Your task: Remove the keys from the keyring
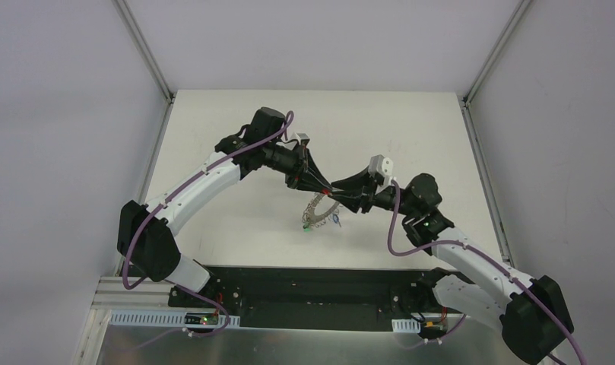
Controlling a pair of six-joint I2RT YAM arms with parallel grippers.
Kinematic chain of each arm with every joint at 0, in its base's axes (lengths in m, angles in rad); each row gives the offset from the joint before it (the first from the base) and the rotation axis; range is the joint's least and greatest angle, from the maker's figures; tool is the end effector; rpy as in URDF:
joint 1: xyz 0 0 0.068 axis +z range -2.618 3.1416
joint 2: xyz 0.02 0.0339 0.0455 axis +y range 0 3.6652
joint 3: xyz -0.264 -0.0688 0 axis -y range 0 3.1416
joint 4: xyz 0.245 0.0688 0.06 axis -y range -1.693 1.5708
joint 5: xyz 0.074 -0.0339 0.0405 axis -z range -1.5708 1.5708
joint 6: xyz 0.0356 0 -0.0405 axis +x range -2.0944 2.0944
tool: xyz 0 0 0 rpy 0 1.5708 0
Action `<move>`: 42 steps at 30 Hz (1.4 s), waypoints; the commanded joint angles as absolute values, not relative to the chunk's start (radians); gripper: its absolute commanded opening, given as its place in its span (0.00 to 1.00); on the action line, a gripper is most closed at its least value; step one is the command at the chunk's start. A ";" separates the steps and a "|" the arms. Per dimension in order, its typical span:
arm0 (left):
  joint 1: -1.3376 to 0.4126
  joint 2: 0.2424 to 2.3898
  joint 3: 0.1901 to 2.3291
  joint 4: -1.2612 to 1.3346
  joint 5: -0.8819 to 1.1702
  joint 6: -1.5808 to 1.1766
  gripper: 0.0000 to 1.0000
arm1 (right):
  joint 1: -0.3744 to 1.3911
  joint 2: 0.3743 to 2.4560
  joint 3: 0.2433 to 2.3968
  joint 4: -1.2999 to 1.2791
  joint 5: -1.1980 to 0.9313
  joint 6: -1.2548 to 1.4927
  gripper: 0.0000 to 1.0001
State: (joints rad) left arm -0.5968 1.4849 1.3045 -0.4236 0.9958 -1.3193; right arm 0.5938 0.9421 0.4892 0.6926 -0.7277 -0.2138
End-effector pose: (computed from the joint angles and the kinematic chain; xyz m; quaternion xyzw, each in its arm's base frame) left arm 0.2528 -0.2079 0.3386 0.0673 -0.8062 0.5773 0.1111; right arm 0.1600 0.1366 0.2976 -0.4841 0.4207 0.3546 0.6804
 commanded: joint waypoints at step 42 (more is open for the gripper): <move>-0.621 1.512 1.228 -0.338 1.074 -1.321 0.00 | 0.591 0.933 0.496 0.975 -0.702 -0.172 0.00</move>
